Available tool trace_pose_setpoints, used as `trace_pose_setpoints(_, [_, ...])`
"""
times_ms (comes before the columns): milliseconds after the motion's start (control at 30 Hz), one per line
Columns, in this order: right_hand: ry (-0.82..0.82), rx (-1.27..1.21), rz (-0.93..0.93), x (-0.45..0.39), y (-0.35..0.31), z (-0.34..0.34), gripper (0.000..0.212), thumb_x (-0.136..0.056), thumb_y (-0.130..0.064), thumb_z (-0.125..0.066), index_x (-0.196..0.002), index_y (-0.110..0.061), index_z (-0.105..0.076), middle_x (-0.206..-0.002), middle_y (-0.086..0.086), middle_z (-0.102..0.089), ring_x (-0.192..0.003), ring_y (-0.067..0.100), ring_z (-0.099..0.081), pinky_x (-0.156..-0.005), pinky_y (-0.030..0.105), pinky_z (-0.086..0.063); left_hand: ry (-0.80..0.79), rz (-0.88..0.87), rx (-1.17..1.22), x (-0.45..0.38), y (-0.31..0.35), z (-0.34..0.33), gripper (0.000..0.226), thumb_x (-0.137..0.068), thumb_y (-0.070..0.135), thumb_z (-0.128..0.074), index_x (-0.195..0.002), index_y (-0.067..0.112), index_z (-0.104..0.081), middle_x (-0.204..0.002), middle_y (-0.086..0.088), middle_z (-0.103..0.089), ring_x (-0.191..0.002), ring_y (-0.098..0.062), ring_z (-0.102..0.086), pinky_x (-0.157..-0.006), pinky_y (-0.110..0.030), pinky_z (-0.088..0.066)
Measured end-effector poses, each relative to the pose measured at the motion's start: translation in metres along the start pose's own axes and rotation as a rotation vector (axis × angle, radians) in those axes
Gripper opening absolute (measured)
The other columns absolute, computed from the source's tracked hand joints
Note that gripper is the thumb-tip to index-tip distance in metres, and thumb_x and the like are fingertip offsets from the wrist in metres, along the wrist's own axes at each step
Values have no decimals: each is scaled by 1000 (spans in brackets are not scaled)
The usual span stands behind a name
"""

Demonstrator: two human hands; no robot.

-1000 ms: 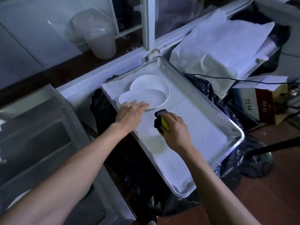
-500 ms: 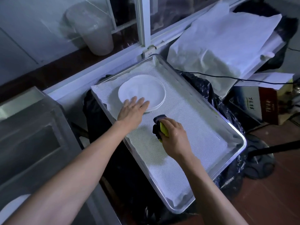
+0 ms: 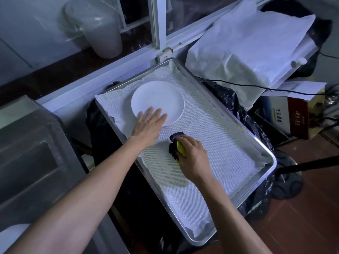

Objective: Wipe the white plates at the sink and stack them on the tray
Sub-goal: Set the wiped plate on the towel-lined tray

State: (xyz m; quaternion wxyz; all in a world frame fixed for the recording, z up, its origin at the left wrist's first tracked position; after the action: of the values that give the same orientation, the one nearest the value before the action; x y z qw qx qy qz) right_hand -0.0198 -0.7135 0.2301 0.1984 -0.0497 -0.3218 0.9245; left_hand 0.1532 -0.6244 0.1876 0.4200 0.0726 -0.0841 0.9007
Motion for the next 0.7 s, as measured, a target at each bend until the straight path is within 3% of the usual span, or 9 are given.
trace_pose_setpoints(167, [14, -13, -1, 3, -4, 0, 41, -92, -13, -65, -132, -24, -60, -137, -6, -59, -118, 32, -51, -94, 50, -45, 23, 21, 95, 16, 0, 14, 46, -105, 29, -44, -150, 22, -42, -160, -3, -37, -150, -29, -26, -118, -57, -23])
trace_pose_setpoints(300, [19, -29, 23, 3, -24, 1, 43, -92, -13, -64, -131, -28, -59, -138, -10, -57, -119, 30, -50, -93, 51, -46, 146, 39, 243, 65, -9, 32, 28, -100, 17, -47, -122, 16, -65, -118, 0, -67, -119, -27, -57, -102, -46, -40])
trace_pose_setpoints(367, [24, -54, 48, 2, -40, 2, 42, -91, -12, -63, -128, -30, -60, -136, -15, -58, -117, 29, -50, -92, 49, -47, 166, 79, 295, 95, -20, 35, 23, -97, 15, -50, -110, 14, -69, -105, -2, -71, -104, -29, -62, -92, -42, -45])
trace_pose_setpoints(500, [35, -45, 143, 3, -88, -6, 44, -88, -12, -66, -128, -28, -61, -134, -12, -60, -115, 31, -53, -90, 48, -48, 248, 149, 343, 161, -48, 34, 17, -96, 18, -58, -94, 12, -73, -94, -4, -74, -94, -31, -67, -83, -41, -50])
trace_pose_setpoints(600, [21, 15, 272, 14, -140, -27, 49, -84, -12, -67, -131, -26, -61, -137, -8, -58, -118, 33, -53, -89, 49, -49, 274, 208, 367, 209, -74, 25, 22, -95, 20, -58, -103, 13, -77, -100, -6, -76, -97, -31, -68, -82, -44, -54])
trace_pose_setpoints(700, [-11, 20, 374, 32, -193, -58, 53, -81, -8, -66, -133, -21, -62, -140, -4, -58, -117, 35, -53, -91, 51, -48, 242, 273, 414, 258, -104, 8, 24, -96, 18, -51, -97, 12, -74, -94, -11, -73, -91, -34, -66, -76, -44, -54])
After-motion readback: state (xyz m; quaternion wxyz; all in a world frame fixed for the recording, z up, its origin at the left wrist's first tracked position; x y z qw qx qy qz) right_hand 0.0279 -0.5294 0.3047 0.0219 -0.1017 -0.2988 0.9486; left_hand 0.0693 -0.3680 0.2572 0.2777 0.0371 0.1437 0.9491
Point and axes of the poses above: each hand's wrist, its own x-axis away from the middle knuckle, its own z-axis out of the back of the hand, y = z × x, the point moved 6 cm from there along -x, towards the middle knuckle
